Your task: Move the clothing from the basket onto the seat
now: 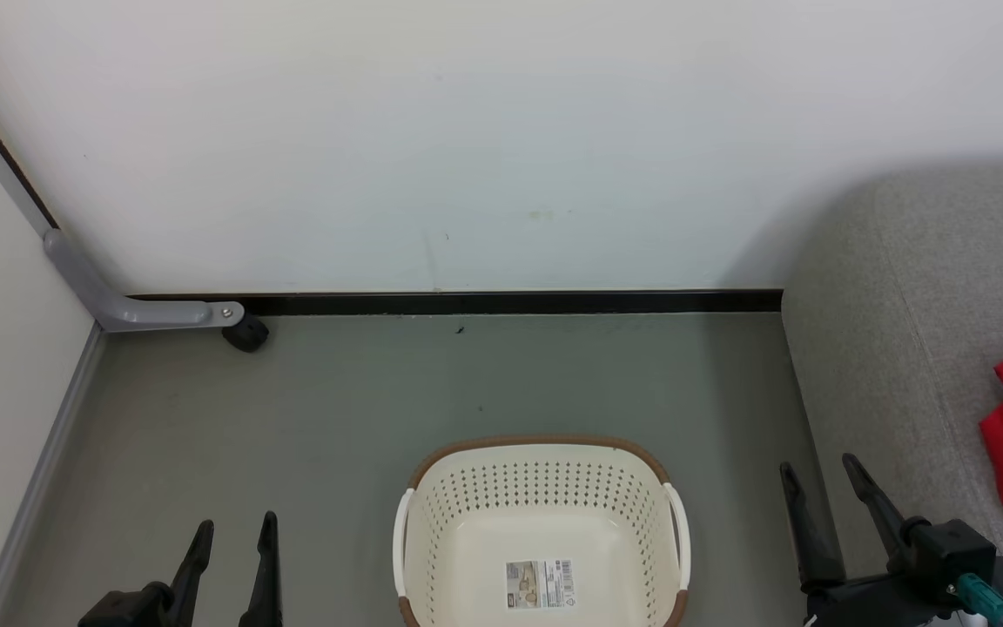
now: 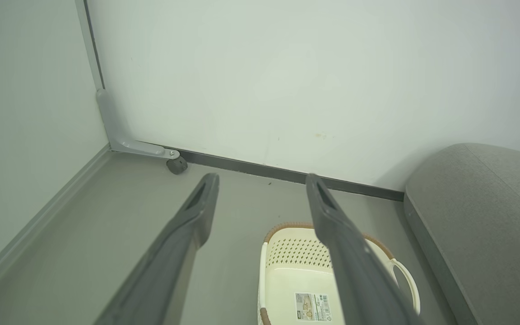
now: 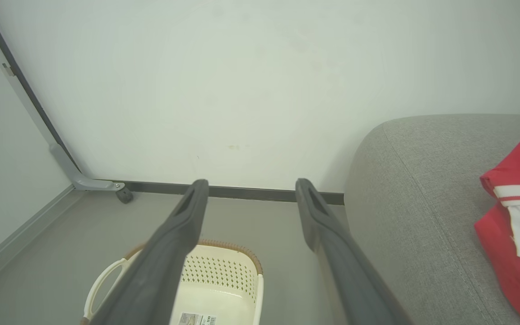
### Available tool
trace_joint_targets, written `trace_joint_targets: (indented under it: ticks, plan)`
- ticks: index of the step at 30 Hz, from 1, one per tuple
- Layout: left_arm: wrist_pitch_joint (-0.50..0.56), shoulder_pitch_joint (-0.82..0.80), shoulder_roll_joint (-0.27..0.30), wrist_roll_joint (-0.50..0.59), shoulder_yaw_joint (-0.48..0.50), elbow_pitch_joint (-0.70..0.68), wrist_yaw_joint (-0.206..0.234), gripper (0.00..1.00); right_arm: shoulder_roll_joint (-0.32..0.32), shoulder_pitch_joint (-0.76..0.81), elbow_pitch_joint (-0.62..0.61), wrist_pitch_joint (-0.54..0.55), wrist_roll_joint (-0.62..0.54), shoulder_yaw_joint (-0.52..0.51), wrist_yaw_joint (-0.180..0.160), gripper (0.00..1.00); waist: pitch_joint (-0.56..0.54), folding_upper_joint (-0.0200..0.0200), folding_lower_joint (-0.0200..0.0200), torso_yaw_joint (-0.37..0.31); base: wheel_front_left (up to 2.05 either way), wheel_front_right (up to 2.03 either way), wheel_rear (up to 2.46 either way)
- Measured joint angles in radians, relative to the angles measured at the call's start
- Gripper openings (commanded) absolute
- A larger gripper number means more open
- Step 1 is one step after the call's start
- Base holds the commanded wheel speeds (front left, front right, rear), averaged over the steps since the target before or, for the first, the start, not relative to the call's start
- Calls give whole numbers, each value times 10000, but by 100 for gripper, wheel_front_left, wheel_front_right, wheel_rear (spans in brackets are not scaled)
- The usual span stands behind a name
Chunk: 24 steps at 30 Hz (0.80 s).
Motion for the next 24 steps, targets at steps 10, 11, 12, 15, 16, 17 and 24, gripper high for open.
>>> trace_joint_targets:
  ticks: [10,11,12,15,16,17,24]
  plan:
    - [-29,-2,-23,2,4,2,-190,100,12,141,-113,-2,-13,-198,-13,100,-5,0,0,-407,0,0,0]
    - [-29,-2,-38,2,0,4,-192,100,4,197,-123,0,-13,-232,-36,100,-6,0,0,-417,0,0,0]
    - [-29,-2,-40,2,-10,4,-205,100,6,230,-123,-2,-13,-247,-44,100,-6,0,0,-426,0,0,0]
    - [-23,7,-54,6,-77,38,-359,0,21,242,-105,10,-8,-253,-42,0,-6,0,0,-446,0,0,0]
    - [-6,35,-113,4,-98,123,-353,0,48,258,-6,15,0,-238,-42,0,-5,0,0,-446,0,0,0]
    - [6,82,-173,4,-140,221,-353,0,86,307,98,17,0,-213,-42,0,-5,0,0,-447,0,0,0]
    - [109,285,-458,-198,-140,523,-368,0,253,580,464,113,234,-265,-21,0,-5,0,0,-466,0,0,0]
